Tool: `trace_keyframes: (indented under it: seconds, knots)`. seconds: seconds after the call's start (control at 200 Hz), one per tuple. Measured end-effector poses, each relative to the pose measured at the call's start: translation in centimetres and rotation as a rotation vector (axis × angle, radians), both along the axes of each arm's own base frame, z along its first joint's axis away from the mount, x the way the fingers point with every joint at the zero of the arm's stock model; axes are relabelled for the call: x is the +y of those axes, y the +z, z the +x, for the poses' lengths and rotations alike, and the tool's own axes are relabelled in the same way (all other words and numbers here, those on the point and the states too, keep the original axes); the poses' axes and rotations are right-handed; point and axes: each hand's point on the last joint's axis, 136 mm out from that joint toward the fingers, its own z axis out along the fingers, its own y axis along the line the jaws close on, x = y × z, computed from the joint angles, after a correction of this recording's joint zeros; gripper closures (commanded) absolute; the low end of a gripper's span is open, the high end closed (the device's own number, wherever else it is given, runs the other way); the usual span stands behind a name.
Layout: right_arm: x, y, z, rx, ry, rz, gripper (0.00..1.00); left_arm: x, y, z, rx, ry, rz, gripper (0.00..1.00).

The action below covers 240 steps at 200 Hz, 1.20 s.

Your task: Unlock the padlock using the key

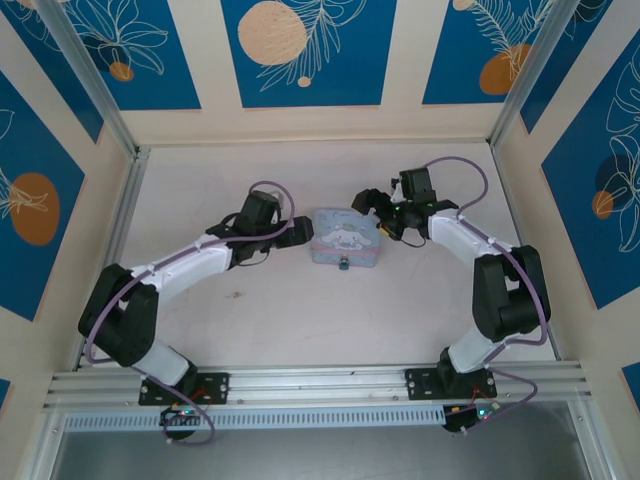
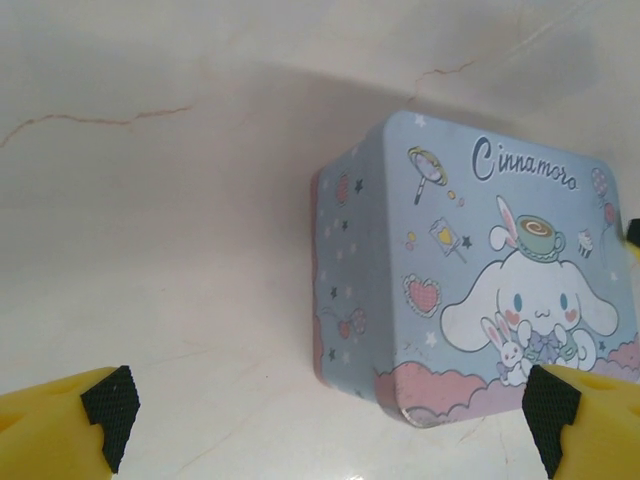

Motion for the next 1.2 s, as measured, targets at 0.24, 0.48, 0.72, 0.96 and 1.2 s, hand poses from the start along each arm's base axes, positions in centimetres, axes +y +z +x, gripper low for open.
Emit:
trace_keyframes:
  seconds: [0.24,0.48,0.72,0.96,1.2]
  knots:
    - [-2.9,1.0,0.7,-0.028,-0.063,-0.024,0.05,1.4,1.5,-0.7,-0.030,0.031,0.009,0.00]
    - [-2.2,-1.7,0.6,0.037,-0.045,-0.036,0.05,3.2,1.6,-1.8,-0.028,0.069,0.013,0.00]
    - [0.5,-2.4,0.8,0.052,0.016,-0.044,0.05,4.8,1.0,-3.6,0.009,0.130,-0.010,0.00]
    - [1.2,-2.1,1.1,0.040,0.029,-0.041,0.04,6.0,0.5,-4.7,0.029,0.170,-0.005,0.00]
    - [-0.5,-1.3,0.3,-0.004,-0.031,-0.112,0.00,8.5,-0.9,-6.2,0.123,0.314,0.019,0.00]
